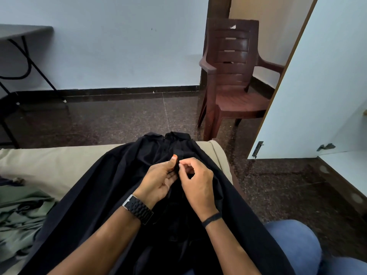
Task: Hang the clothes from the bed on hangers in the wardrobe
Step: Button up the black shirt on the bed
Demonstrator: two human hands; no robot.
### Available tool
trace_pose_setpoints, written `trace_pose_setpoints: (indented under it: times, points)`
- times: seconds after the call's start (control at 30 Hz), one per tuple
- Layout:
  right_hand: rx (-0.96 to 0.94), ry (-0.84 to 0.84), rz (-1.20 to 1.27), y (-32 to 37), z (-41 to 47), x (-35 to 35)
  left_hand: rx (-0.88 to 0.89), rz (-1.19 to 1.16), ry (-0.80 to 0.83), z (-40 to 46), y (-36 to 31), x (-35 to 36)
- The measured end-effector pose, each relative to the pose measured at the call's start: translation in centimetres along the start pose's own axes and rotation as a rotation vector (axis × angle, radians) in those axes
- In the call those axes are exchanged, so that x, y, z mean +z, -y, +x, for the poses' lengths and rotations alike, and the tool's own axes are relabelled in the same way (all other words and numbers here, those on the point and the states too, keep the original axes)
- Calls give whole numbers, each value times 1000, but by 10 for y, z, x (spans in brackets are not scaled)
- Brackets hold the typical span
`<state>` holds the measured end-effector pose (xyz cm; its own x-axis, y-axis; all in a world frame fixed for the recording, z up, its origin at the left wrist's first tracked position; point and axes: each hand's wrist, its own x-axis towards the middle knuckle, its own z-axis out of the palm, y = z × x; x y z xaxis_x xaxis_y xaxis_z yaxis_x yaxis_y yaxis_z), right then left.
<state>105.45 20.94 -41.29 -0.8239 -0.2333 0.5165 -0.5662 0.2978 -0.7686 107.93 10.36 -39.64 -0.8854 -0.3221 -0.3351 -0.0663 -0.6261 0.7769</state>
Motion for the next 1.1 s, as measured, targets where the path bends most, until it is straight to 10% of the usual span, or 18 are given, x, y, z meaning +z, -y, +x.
trace_pose_setpoints:
  times: [1.1]
  points:
    - [-206,134,-122,25,49,-18,345,427,82,-4,-51,9]
